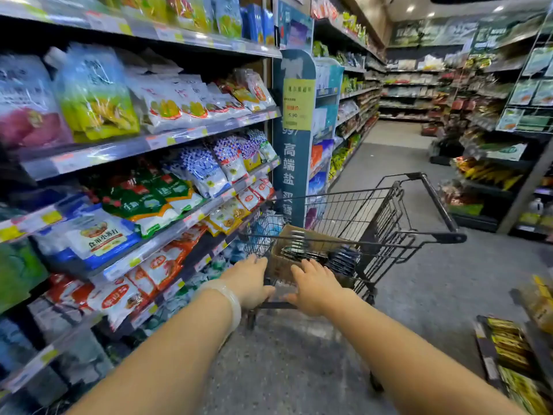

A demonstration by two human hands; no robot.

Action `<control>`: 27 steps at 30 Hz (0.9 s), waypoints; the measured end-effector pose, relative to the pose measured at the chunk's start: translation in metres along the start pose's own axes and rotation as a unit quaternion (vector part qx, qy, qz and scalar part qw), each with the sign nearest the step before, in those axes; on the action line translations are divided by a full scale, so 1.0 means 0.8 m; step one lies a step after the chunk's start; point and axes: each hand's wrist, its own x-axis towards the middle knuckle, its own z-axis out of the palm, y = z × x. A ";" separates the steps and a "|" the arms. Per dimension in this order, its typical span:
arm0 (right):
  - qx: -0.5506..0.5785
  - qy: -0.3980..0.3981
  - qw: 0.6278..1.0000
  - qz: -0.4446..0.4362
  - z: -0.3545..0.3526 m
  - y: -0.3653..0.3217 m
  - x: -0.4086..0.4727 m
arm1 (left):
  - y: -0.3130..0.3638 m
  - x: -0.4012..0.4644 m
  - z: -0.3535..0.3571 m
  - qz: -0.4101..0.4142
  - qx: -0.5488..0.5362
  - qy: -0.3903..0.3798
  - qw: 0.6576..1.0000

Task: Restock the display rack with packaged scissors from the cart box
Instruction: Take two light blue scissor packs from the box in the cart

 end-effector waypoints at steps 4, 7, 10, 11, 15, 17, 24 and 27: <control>0.011 -0.009 0.999 0.037 -0.014 0.015 0.096 | -0.038 0.103 -0.032 0.024 -0.004 -0.015 1.000; 0.014 -0.021 0.998 0.062 -0.025 0.031 0.168 | -0.059 0.184 -0.056 0.045 -0.008 -0.021 0.999; 0.008 -0.032 0.996 0.086 -0.027 0.056 0.221 | -0.069 0.249 -0.063 0.055 0.004 -0.037 0.998; 0.013 -0.033 0.995 0.091 -0.027 0.065 0.238 | -0.070 0.270 -0.063 0.063 0.007 -0.045 0.997; 0.025 -0.042 0.992 0.118 -0.030 0.106 0.303 | -0.072 0.354 -0.061 0.087 0.008 -0.058 0.995; 0.022 -0.050 0.991 0.125 -0.030 0.129 0.340 | -0.070 0.398 -0.061 0.093 0.005 -0.057 0.994; 0.034 -0.072 0.989 0.123 -0.035 0.223 0.495 | -0.065 0.570 -0.067 0.079 -0.001 -0.094 0.992; 0.037 -0.084 0.989 0.114 -0.038 0.260 0.553 | -0.064 0.633 -0.064 0.055 -0.010 -0.112 0.992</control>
